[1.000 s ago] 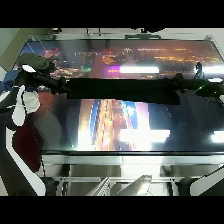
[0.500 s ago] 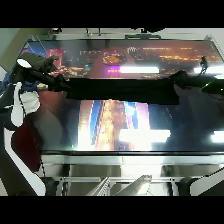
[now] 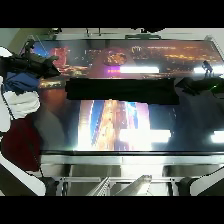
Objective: Fold the shirts.
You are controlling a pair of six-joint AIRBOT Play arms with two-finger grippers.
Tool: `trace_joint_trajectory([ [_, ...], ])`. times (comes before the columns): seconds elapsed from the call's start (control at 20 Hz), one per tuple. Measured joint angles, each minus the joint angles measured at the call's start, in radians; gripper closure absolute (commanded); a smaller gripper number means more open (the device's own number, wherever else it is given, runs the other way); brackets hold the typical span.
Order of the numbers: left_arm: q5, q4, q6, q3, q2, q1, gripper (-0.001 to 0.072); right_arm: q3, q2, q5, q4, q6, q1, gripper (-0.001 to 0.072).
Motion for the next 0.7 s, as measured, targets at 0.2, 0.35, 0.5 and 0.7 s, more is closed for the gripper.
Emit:
trace_joint_trajectory([
  [0.2, -0.003, -0.001, 0.000, 0.013, 0.008, -0.028, 0.0693, 0.006, -0.059, 0.053, 0.109, -0.022, 0.013, 0.0027],
  [0.35, 0.002, 0.002, 0.000, 0.015, 0.009, -0.072, 0.0693, 0.008, -0.096, 0.093, 0.166, -0.041, 0.034, 0.0414],
  [0.5, 0.024, 0.002, 0.005, 0.016, 0.010, -0.138, 0.0693, 0.027, -0.115, 0.108, 0.177, -0.053, 0.059, 0.0687],
  [0.7, 0.071, 0.009, 0.023, 0.017, -0.021, -0.233, 0.0694, 0.103, -0.113, 0.137, 0.180, -0.056, 0.084, 0.0689],
])
